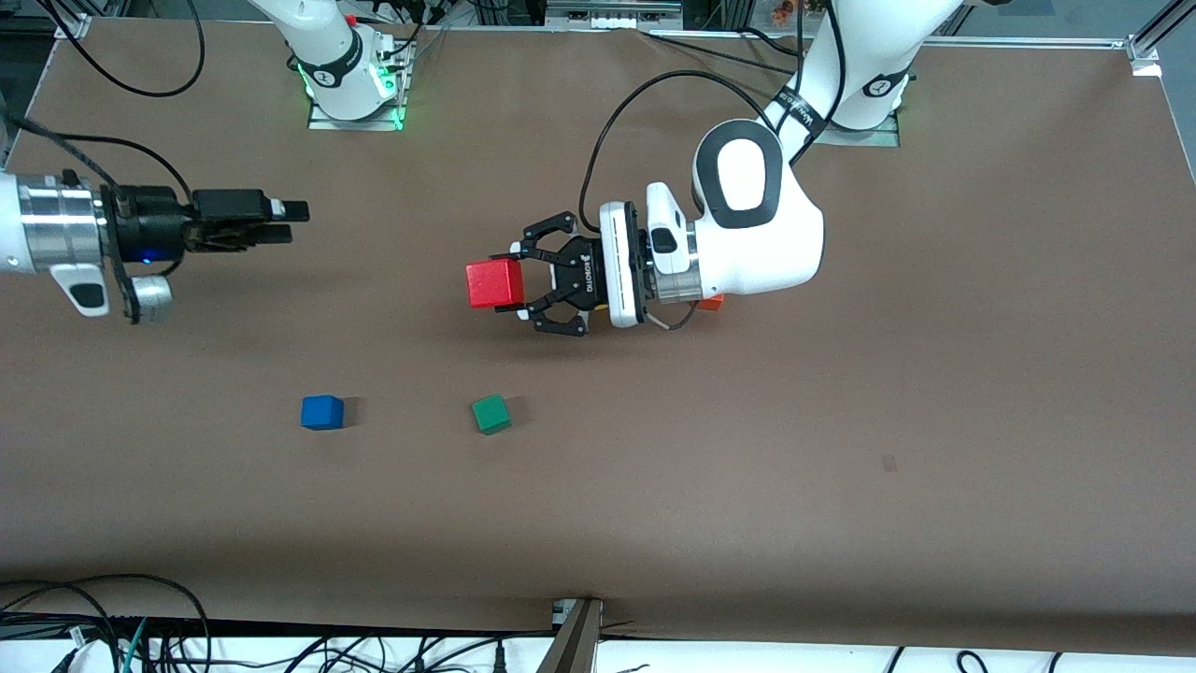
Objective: Pass red block to right arm, stack on blue
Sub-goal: 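Hold the red cube up while the right gripper reaches toward it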
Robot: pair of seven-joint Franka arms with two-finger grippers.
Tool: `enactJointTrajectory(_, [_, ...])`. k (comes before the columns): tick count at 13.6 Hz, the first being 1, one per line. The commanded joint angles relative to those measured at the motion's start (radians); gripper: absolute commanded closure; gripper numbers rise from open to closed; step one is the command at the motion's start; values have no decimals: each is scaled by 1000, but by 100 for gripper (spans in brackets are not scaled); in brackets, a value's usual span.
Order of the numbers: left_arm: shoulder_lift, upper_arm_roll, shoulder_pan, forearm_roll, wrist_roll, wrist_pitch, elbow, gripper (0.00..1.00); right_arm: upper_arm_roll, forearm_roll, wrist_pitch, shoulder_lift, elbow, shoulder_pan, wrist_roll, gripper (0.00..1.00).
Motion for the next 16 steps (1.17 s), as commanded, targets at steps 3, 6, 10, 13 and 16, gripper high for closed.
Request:
enactJointTrajectory(3, [84,10,-61,-39,32,62,127,97,10,255,-21,103,11,-3,61,0])
enactJointTrajectory(6, [104,9,-71,-40,31,63,159,98,11,386,-21,170,5,-2,76,0])
enactJointTrajectory(10, [106,10,-79,-40,31,86,165,98,11,573,-47,280,5,-2,76,0])
enactJointTrajectory(13, [115,10,-81,-35,32,86,167,98,13,645,-38,311,5,20,73,0])
enactJointTrajectory(16, [130,12,-90,-34,32,86,180,98,13,688,-10,322,5,49,73,0])
